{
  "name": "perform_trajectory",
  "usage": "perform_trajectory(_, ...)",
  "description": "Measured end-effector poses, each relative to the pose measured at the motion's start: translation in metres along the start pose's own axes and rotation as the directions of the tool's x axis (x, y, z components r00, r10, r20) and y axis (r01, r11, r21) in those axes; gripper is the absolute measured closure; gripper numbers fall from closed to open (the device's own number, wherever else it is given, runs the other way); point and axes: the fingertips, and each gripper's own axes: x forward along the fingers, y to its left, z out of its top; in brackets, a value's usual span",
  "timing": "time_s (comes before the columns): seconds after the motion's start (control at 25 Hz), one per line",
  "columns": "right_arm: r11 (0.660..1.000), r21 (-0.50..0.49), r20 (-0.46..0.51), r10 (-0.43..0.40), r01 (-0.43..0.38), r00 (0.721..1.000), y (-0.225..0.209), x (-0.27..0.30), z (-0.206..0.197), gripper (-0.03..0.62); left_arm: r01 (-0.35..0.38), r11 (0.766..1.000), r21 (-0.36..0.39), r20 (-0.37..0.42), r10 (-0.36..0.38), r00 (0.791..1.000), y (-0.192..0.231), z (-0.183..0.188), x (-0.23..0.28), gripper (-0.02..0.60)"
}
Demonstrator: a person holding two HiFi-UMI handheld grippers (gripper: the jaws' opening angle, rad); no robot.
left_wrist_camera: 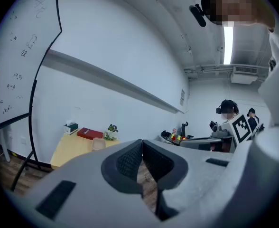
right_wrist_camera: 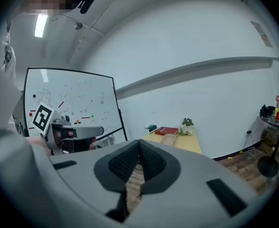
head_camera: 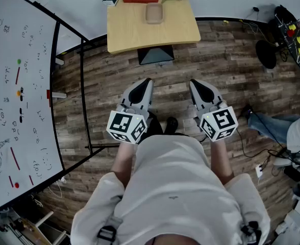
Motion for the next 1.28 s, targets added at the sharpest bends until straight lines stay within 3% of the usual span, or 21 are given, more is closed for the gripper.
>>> perform_trajectory(0.56,1.000,-0.024,0.007,0.000,0.000,1.000,-0.006,-0.013,-0.001,0.591,-0.016,0.999,0.028,-0.012,0.016,1.000,-0.016,-0.006,-0.001,0.577)
perform_trajectory(0.84,1.000,0.030,0.011,-0.005,0.005,1.000,-0.009,-0.012,-0.006,0.591,-0.032,0.999,0.021,-0.017,0.033,0.999,-0.011,-0.007,-0.005,0.577)
perform_trajectory(1.28,0.999,0.038,-0.003,-0.016,0.016,1.000,-0.007,-0.004,-0.009,0.591,-0.036,0.999,0.012,-0.028,0.037,0.999,0.001,-0.010,-0.008,0.577)
